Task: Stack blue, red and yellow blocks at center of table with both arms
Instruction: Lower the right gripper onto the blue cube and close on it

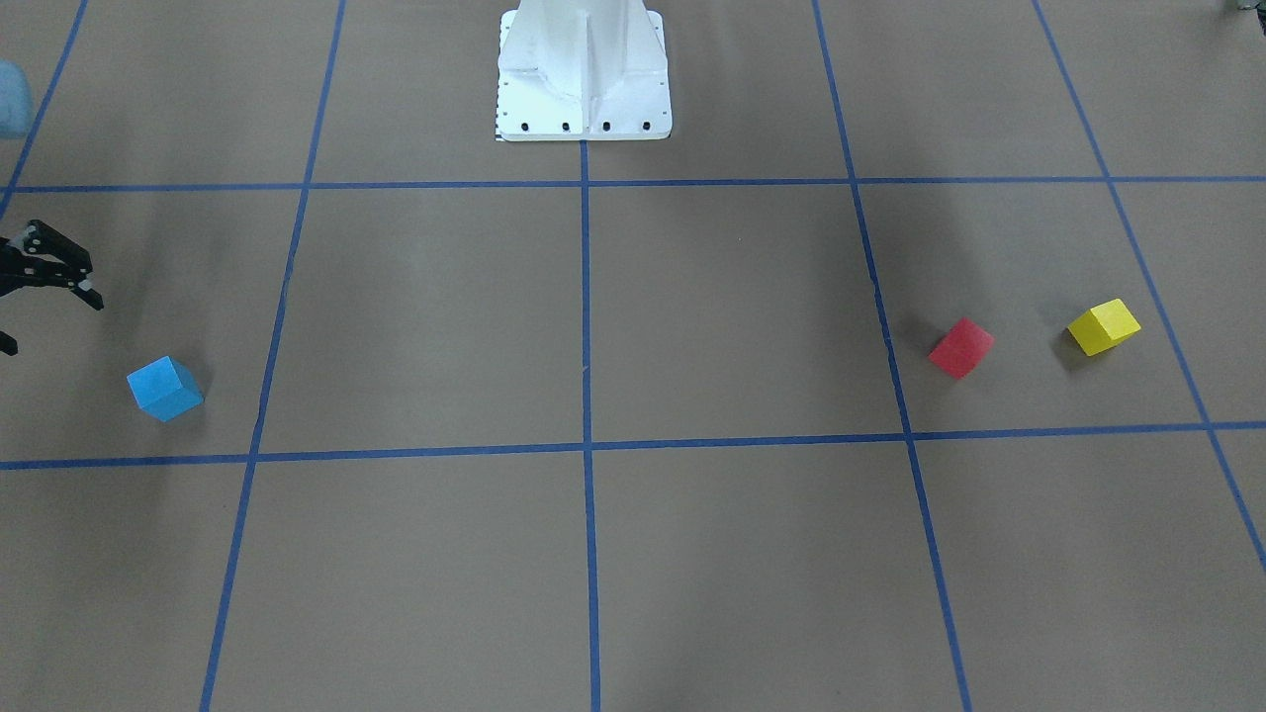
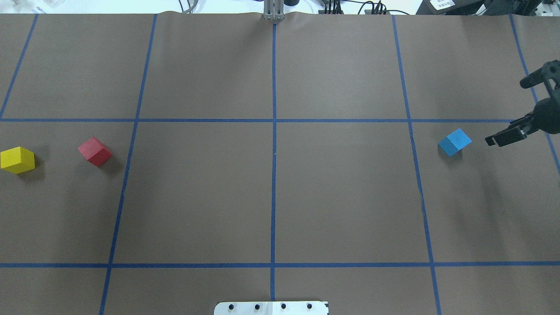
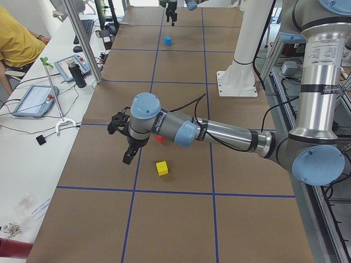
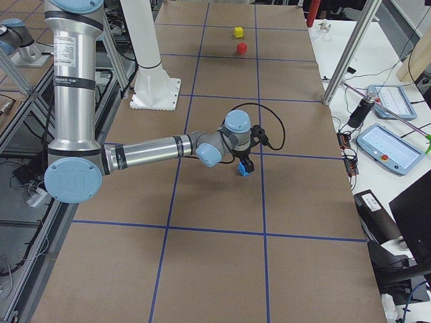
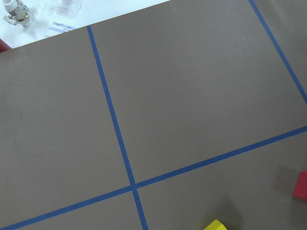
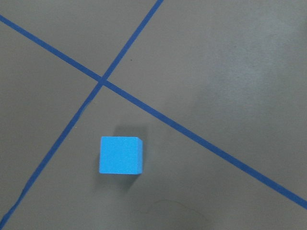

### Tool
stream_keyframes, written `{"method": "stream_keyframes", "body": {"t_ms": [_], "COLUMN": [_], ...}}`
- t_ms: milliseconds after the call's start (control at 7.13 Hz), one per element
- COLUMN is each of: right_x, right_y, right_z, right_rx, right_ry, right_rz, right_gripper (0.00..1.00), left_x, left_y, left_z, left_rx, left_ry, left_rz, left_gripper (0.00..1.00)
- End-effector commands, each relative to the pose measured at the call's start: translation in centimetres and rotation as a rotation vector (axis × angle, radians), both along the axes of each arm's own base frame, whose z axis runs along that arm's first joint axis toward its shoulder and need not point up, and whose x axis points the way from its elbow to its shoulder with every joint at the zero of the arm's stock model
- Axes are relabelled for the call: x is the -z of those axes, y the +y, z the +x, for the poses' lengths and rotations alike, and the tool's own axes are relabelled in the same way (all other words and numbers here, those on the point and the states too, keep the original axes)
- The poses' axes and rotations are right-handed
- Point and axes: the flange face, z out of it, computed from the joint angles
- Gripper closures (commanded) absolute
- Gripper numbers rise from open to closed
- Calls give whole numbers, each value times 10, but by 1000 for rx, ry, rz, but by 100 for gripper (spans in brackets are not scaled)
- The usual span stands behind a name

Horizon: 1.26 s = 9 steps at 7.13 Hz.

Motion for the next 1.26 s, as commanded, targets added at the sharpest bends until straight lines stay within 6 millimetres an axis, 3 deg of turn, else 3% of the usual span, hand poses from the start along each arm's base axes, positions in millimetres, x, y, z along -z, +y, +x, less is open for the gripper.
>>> {"method": "stream_keyframes", "body": {"t_ms": [0, 280, 841, 981, 1121], "right_x": [-13, -50, -38, -34, -27], "right_y": [-11, -23, -16, -26, -31], "right_z": [-44, -66, -117, -125, -128], "right_rx": [4, 28, 62, 61, 62], "right_ry": [34, 62, 51, 52, 51], "right_rz": [-27, -73, -107, -95, -76], "right_gripper": [1, 1, 1, 22, 80], "left_x": [0, 0, 1, 1, 2], "left_y": [0, 0, -1, -1, -1], "left_z": [0, 0, 0, 0, 0], "left_rx": [-1, -1, -1, -1, -1], "left_ry": [0, 0, 0, 0, 0], "left_rz": [0, 2, 3, 3, 12], "left_gripper": [0, 0, 0, 0, 0]}}
